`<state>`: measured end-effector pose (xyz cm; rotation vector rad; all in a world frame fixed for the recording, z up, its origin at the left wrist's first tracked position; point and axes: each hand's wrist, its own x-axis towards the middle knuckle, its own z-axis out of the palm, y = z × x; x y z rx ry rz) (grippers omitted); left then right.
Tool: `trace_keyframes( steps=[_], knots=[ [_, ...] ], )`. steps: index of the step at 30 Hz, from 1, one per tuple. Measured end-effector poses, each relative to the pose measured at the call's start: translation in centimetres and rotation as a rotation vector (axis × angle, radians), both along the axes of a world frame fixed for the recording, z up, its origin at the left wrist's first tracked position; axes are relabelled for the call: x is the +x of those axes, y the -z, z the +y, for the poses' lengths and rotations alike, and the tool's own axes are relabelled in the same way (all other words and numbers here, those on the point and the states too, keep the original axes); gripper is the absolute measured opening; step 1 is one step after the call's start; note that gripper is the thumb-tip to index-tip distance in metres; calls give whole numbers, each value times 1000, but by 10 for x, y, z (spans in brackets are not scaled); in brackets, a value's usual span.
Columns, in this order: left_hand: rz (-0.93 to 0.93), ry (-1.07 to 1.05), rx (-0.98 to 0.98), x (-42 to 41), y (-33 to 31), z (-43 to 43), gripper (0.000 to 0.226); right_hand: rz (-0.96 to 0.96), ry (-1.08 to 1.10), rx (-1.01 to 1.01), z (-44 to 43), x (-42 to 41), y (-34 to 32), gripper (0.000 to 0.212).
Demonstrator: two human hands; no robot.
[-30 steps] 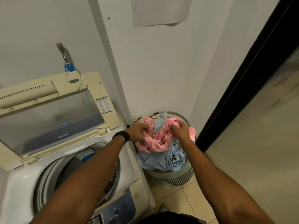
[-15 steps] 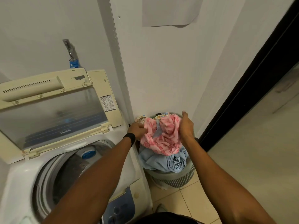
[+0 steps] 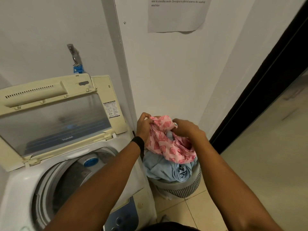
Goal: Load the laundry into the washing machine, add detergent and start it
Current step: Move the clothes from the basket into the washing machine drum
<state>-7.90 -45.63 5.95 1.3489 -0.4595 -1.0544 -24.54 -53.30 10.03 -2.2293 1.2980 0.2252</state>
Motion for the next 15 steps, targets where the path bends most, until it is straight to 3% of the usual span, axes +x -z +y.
trace_keyframes(
  steps=[3,7,11,13,15],
  knots=[
    [-172,-13,52,9,0,2,21,-246,-101,114,-6,10,-15,58],
    [-350,88,-20,8,-13,6,14,-533,-7,-94,-3,17,-9,23],
    [-500,28,-156,12,-28,9,27,-716,136,-93,2,23,-9,31],
    [-501,170,-166,9,-42,8,36,-757,113,-135,1,28,-11,33],
    [-626,220,-130,8,-54,6,40,-823,68,-155,1,35,-19,27]
  ],
)
